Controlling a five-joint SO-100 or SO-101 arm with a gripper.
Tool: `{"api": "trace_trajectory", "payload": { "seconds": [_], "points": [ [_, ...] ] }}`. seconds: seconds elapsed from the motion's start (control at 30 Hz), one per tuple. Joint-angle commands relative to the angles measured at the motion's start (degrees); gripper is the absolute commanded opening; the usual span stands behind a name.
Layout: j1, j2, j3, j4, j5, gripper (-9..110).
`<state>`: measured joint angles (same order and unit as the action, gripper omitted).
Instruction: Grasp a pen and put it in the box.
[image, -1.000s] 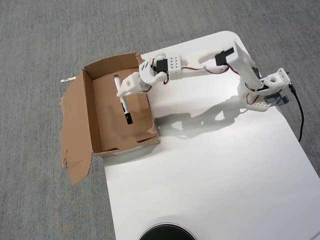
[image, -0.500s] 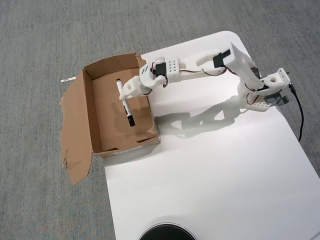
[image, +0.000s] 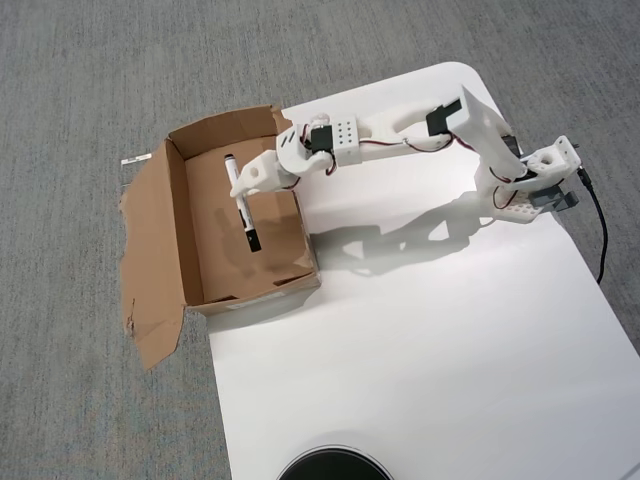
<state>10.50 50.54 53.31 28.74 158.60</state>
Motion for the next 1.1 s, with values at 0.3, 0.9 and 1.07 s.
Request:
{"api": "trace_trajectory", "payload": {
  "seconds": [0.3,0.9,1.07],
  "points": [
    [0.6,0.6,-1.2,-5.9,0.6,14],
    [0.0,6.4,-1.2,-5.2,0.6,29],
    [0.1,11.0,-1.1,-5.1,0.7,29]
  ]
}}
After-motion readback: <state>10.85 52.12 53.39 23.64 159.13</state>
